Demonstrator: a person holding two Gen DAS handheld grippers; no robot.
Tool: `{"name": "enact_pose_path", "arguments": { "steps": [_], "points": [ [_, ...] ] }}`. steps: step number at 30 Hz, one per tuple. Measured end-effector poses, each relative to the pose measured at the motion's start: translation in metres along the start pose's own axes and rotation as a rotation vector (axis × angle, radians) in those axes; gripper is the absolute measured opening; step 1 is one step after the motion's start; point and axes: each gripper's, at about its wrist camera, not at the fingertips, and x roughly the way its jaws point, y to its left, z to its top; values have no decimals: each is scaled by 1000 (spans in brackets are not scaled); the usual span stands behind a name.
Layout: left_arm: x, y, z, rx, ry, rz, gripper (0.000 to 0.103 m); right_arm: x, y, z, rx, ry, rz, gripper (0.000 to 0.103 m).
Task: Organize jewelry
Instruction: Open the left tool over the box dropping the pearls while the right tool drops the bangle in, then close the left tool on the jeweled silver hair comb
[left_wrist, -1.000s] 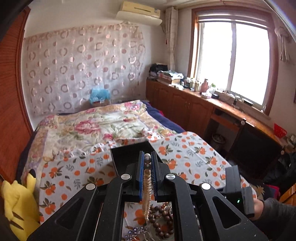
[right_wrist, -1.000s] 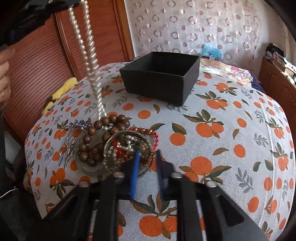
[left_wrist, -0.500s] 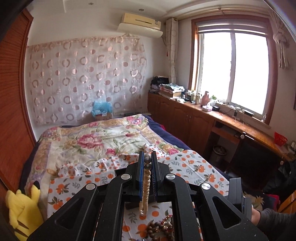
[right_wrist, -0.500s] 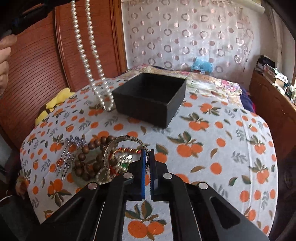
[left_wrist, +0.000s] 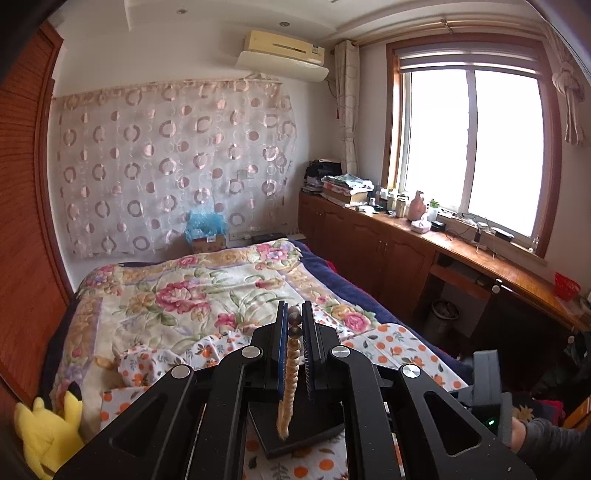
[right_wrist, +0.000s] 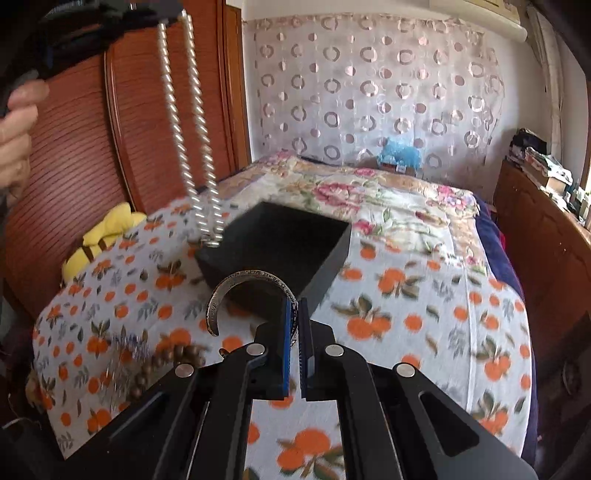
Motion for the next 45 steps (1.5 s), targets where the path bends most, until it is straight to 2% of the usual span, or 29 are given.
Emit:
{"name": "enact_pose_path", "arguments": {
  "steps": [4,8,12,16,21,24,27,31,33,39,45],
  "points": [
    [25,9,-12,-14,46,-7,7,5,-5,21,-5,-28,3,4],
    [59,20,-43,-36,135,-13,7,16,-9,38,-19,-40,1,4],
    [88,30,-75,-59,223,-15,7,35,-13,46,-33,-21,-3,4],
    [102,38,-97,-66,270,0,7,59,-16,47,-40,17,-3,4],
    [98,46,-116,-94,296,6,8,81,-18,48,-33,44,10,4],
    [88,49,-130,-105,304,4,17,92,-16,48,-34,63,12,5],
    [79,47,-140,-92,315,17,18,100,-13,48,-38,79,18,5],
    [65,45,-155,-85,330,32,21,105,-7,47,-47,83,12,10],
    [57,46,-164,-93,332,38,26,101,-6,46,-44,77,17,10],
    [33,47,-190,-119,351,49,28,68,3,34,-27,31,-1,10],
    [13,40,-210,-107,362,54,32,43,22,6,-25,38,-2,10]
  ]
}}
